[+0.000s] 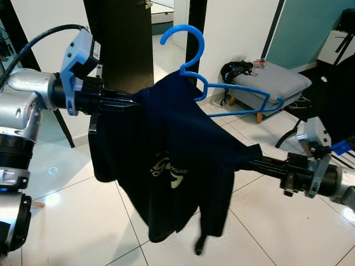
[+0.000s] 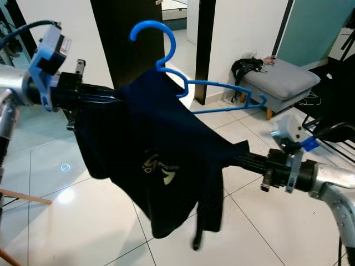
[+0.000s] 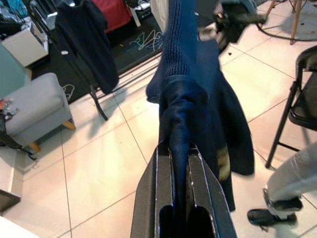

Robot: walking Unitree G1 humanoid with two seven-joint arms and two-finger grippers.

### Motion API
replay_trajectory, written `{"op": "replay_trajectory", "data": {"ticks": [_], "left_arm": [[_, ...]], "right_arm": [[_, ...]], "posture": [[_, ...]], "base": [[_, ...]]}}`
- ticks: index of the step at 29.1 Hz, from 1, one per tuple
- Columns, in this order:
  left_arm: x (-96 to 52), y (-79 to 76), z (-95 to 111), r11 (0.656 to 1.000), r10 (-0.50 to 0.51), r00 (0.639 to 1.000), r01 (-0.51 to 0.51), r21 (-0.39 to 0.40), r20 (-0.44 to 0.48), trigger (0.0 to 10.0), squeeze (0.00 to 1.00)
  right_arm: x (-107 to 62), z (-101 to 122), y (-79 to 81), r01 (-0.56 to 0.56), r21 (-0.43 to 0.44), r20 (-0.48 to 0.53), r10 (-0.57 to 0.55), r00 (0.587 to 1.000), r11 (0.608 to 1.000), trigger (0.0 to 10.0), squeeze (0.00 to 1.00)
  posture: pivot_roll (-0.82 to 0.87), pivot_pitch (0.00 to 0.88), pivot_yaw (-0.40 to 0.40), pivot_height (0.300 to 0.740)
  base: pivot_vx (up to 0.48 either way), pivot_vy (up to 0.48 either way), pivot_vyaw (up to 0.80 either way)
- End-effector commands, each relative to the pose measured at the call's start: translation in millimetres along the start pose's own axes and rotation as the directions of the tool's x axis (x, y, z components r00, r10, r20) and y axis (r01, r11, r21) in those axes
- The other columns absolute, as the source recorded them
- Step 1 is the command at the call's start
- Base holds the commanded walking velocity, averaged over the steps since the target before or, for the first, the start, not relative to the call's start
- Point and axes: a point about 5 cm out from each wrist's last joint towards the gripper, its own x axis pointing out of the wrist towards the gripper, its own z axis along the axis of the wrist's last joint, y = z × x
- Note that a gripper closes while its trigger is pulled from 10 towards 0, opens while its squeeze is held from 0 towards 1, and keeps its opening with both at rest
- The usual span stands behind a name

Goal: Hang hanger

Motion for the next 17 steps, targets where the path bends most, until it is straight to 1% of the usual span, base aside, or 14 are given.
{"op": "replay_trajectory", "data": {"ticks": [1, 3, 5, 6, 7, 9, 10, 11, 12, 13, 15, 16, 17], "left_arm": [[-8.6, -5.9, -0.8, 0.999, -0.052, 0.997, 0.051, -0.011, -0.050, 10.0, 0.00], [-8.6, -5.9, -0.8, 0.999, -0.052, 0.997, 0.051, -0.011, -0.050, 10.0, 0.00], [-12.8, -10.7, -3.7, 0.995, -0.102, 0.991, 0.099, -0.032, -0.089, 10.0, 0.00], [-12.8, -10.7, -3.7, 0.995, -0.102, 0.991, 0.099, -0.032, -0.089, 10.0, 0.00], [-15.2, -12.0, -5.0, 0.993, -0.117, 0.987, 0.113, -0.041, -0.114, 10.0, 0.00], [-15.2, -12.0, -5.0, 0.993, -0.117, 0.987, 0.113, -0.041, -0.114, 10.0, 0.00], [-17.4, -13.3, -6.2, 0.991, -0.130, 0.982, 0.124, -0.049, -0.136, 10.0, 0.00], [-17.4, -13.3, -6.2, 0.991, -0.130, 0.982, 0.124, -0.049, -0.136, 10.0, 0.00], [-19.8, -14.6, -7.5, 0.989, -0.142, 0.976, 0.135, -0.052, -0.167, 10.0, 0.00], [-19.8, -14.6, -7.5, 0.989, -0.142, 0.976, 0.135, -0.052, -0.167, 10.0, 0.00], [-22.3, -15.1, -8.6, 0.988, -0.156, 0.964, 0.150, -0.045, -0.215, 10.0, 0.00], [-22.3, -15.1, -8.6, 0.988, -0.156, 0.964, 0.150, -0.045, -0.215, 10.0, 0.00], [-22.6, -14.4, -8.8, 0.987, -0.161, 0.957, 0.157, -0.039, -0.239, 10.0, 0.00]], "right_arm": [[-15.4, 15.0, -9.5, 0.043, -0.048, 0.033, -0.041, 0.999, 0.998, 0.0, 0.00], [-15.4, 15.0, -9.5, 0.043, -0.048, 0.033, -0.041, 0.999, 0.998, 0.0, 0.00], [-21.7, 22.6, -12.3, 0.042, -0.070, 0.044, -0.039, 0.998, 0.997, 0.0, 0.00], [-21.7, 22.6, -12.3, 0.042, -0.070, 0.044, -0.039, 0.998, 0.997, 0.0, 0.00], [-21.8, 24.9, -11.9, 0.033, -0.077, 0.045, -0.030, 0.999, 0.996, 0.0, 0.00], [-21.8, 24.9, -11.9, 0.033, -0.077, 0.045, -0.030, 0.999, 0.996, 0.0, 0.00], [-21.7, 26.2, -11.4, 0.025, -0.081, 0.045, -0.021, 0.999, 0.996, 0.0, 0.00], [-21.7, 26.2, -11.4, 0.025, -0.081, 0.045, -0.021, 0.999, 0.996, 0.0, 0.00], [-20.8, 27.0, -10.7, 0.015, -0.084, 0.044, -0.011, 0.999, 0.996, 0.0, 0.00], [-20.8, 27.0, -10.7, 0.015, -0.084, 0.044, -0.011, 0.999, 0.996, 0.0, 0.00], [-18.4, 26.7, -8.5, -0.011, -0.085, 0.039, 0.014, 0.999, 0.996, 0.0, 0.00], [-18.4, 26.7, -8.5, -0.011, -0.085, 0.039, 0.014, 0.999, 0.996, 0.0, 0.00], [-16.3, 26.6, -6.4, -0.034, -0.084, 0.036, 0.037, 0.999, 0.996, 0.0, 0.00]], "posture": [[0.00, 0.062, 0.012, 0.740], [0.00, 0.062, 0.012, 0.740], [0.00, 0.065, 0.012, 0.740], [0.00, 0.065, 0.012, 0.740], [0.00, 0.065, 0.011, 0.740], [0.00, 0.065, 0.011, 0.740], [0.00, 0.066, 0.012, 0.740], [0.00, 0.066, 0.012, 0.740], [0.00, 0.068, 0.012, 0.740], [0.00, 0.068, 0.012, 0.740], [0.01, 0.067, 0.012, 0.740], [0.01, 0.067, 0.012, 0.740], [0.01, 0.068, 0.014, 0.740]], "base": [[0.000, 0.000, 0.00], [0.000, 0.000, 0.00], [0.000, 0.000, 0.00], [0.000, 0.000, 0.00], [0.000, 0.000, 0.00], [0.000, 0.000, 0.00], [0.000, 0.000, 0.00], [0.000, 0.000, 0.00], [0.000, 0.000, 0.00], [0.000, 0.000, 0.00], [0.000, 0.000, 0.00], [0.000, 0.000, 0.00], [0.000, 0.000, 0.00]]}}
